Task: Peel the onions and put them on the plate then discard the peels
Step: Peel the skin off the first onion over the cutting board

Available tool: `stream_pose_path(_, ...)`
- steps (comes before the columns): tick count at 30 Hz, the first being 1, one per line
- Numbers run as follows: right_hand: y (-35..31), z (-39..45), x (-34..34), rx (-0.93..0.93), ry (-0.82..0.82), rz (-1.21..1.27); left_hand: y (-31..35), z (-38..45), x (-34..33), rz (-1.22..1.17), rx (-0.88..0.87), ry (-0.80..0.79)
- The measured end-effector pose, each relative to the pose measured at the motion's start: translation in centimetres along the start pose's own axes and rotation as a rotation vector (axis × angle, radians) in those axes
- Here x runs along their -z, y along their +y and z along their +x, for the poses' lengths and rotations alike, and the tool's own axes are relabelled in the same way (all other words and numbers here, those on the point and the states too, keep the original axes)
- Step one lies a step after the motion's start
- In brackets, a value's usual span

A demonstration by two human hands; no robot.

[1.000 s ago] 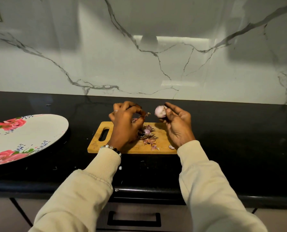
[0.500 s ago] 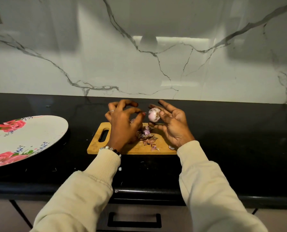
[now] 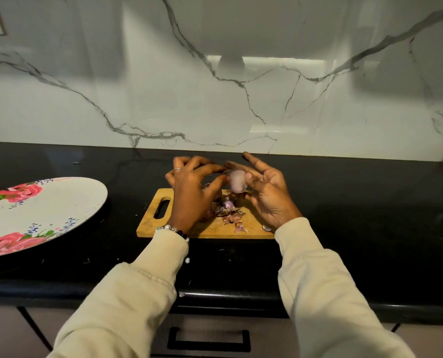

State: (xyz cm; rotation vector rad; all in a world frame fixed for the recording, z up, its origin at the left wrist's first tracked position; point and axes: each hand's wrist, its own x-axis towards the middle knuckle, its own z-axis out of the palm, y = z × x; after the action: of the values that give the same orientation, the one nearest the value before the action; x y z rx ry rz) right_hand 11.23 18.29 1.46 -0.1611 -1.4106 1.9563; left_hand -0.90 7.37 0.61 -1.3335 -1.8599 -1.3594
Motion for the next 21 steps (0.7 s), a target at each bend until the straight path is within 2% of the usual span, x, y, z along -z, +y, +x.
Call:
stream_pose_path(3,-0.2,-0.2,-0.2,-0.003,-0.007,-0.01,0.3,-0.1,0.2,-0.115,-0.024,-0.061)
stream_pose_path(5,-0.1,-0.3,-0.2,0.008,0.006,-0.04,0.8,-0.1,0.4,-0.215,0.027,-0.097)
stream_pose_path(12,0.2,-0.3,-0.2,0.017,0.008,-0.125,1.8,-0.4,0.7,-0.514,0.363,-0.197)
stream_pose_path(16,0.4,-0.4,-0.2,-0.01,-0.007,-0.181,1.8,-0.3,0.8,-0.528,0.406,-0.225)
stream_pose_path(21,0.5,-0.3,-0.2,-0.031,-0.013,-0.187,1.9,-0.4,0.9,-0.341,0.292,-0.219)
